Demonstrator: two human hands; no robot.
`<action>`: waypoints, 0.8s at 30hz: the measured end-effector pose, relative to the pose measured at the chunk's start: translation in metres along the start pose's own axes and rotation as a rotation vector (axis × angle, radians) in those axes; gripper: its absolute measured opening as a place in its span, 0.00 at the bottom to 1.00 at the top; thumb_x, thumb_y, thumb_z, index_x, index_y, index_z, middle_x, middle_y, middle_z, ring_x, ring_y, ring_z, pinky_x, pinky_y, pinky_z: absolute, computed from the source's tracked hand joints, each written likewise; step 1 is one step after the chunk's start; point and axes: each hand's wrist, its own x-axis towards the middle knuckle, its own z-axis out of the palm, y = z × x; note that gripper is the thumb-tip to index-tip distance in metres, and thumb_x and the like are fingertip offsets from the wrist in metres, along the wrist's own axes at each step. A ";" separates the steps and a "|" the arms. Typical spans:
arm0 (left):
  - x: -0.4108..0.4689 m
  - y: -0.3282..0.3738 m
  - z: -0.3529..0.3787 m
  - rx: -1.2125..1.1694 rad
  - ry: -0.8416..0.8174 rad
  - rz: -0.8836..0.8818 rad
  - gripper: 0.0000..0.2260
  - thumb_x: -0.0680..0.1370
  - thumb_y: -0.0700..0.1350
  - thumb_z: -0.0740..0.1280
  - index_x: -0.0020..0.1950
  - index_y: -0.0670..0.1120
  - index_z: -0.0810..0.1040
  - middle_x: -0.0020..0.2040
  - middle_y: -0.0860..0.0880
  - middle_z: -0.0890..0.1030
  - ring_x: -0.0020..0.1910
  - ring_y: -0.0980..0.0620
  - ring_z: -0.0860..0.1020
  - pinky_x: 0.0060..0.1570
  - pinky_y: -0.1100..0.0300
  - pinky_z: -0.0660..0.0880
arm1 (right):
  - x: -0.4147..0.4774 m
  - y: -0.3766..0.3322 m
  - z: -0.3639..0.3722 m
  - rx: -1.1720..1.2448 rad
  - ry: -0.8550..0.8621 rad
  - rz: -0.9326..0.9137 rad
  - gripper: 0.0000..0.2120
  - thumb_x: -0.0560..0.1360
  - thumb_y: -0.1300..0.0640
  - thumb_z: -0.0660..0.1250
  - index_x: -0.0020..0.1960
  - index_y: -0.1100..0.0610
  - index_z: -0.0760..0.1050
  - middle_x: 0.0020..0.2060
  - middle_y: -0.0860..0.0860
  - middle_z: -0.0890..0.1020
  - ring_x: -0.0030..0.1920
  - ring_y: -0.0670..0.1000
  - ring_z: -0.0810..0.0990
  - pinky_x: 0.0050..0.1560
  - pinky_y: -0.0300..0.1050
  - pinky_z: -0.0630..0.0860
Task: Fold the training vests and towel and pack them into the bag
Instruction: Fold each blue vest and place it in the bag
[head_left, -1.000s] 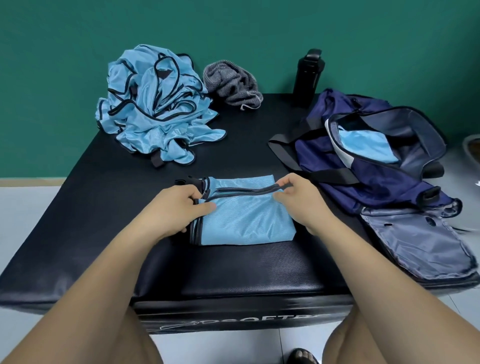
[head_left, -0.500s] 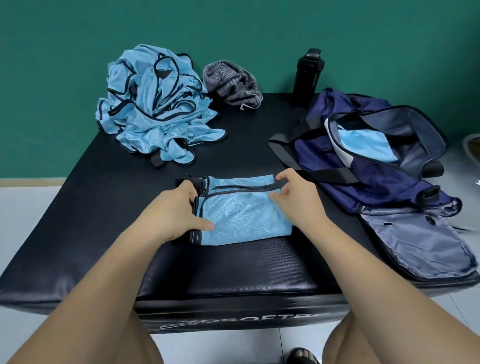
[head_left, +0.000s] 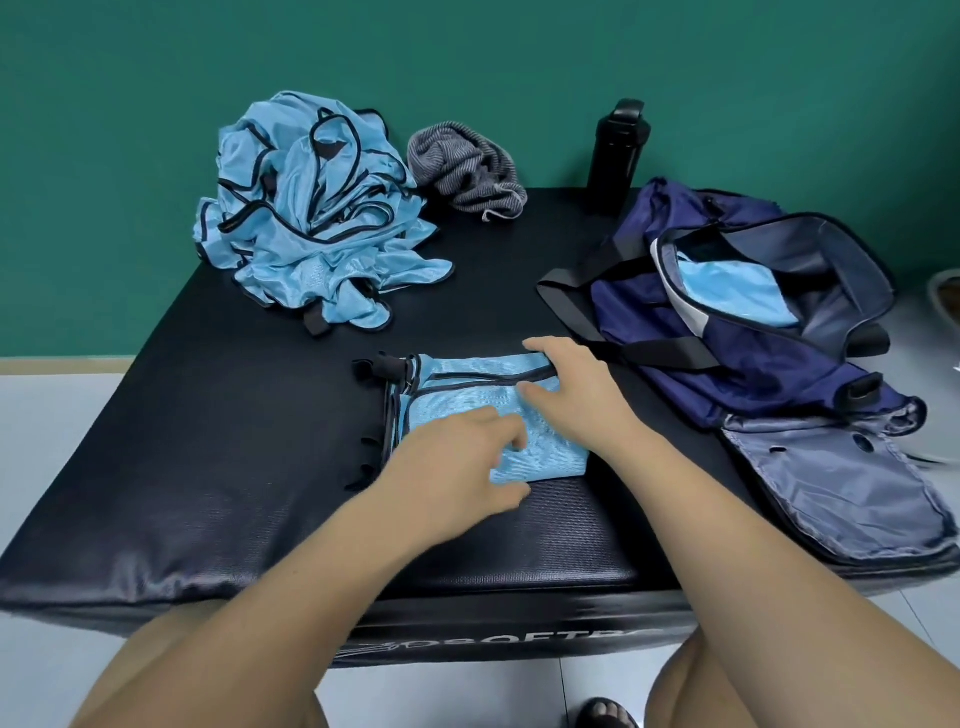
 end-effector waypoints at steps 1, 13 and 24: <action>0.001 0.003 0.005 0.012 -0.017 0.019 0.17 0.77 0.60 0.72 0.63 0.58 0.74 0.51 0.57 0.75 0.48 0.55 0.76 0.49 0.54 0.76 | 0.001 0.000 0.000 -0.011 -0.007 0.002 0.26 0.80 0.49 0.72 0.76 0.47 0.71 0.72 0.45 0.75 0.74 0.50 0.68 0.75 0.54 0.64; 0.016 -0.003 0.011 0.158 -0.029 0.027 0.07 0.78 0.50 0.67 0.55 0.53 0.76 0.49 0.52 0.74 0.46 0.47 0.76 0.42 0.52 0.74 | 0.003 -0.001 -0.006 -0.062 0.072 0.030 0.07 0.75 0.52 0.73 0.52 0.46 0.79 0.46 0.42 0.82 0.54 0.51 0.77 0.62 0.58 0.74; 0.008 -0.073 -0.023 0.059 0.022 -0.203 0.11 0.78 0.40 0.67 0.52 0.56 0.81 0.50 0.55 0.73 0.49 0.52 0.75 0.47 0.52 0.78 | -0.039 -0.035 -0.022 -0.043 -0.217 0.183 0.24 0.72 0.49 0.73 0.62 0.45 0.64 0.38 0.50 0.82 0.39 0.53 0.82 0.40 0.53 0.80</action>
